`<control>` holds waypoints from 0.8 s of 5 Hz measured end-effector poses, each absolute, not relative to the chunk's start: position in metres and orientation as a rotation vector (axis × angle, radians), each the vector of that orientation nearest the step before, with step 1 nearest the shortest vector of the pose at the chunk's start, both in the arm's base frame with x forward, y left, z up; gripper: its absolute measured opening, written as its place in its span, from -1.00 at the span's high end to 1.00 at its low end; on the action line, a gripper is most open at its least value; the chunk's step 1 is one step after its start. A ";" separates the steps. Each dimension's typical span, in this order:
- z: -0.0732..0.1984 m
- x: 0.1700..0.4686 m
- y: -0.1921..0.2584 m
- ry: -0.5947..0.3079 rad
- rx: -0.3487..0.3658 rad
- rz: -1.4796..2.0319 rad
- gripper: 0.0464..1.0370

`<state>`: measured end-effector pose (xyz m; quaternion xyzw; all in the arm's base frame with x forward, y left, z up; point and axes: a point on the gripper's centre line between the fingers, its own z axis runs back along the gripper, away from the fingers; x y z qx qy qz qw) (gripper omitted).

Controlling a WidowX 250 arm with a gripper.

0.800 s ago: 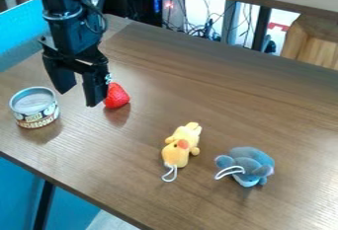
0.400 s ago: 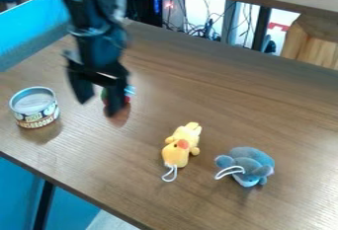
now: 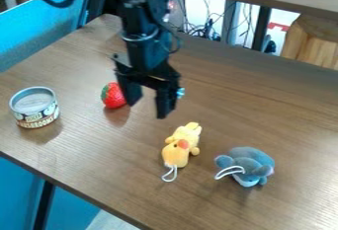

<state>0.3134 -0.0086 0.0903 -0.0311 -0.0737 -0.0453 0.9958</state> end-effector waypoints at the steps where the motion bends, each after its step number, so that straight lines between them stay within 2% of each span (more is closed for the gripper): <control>1: 0.084 0.327 -0.027 -0.157 -0.081 -0.076 -0.93; 2: 0.069 0.335 -0.041 -0.135 -0.118 -0.059 -0.93; 4: 0.039 0.336 -0.038 -0.052 -0.060 -0.032 -0.93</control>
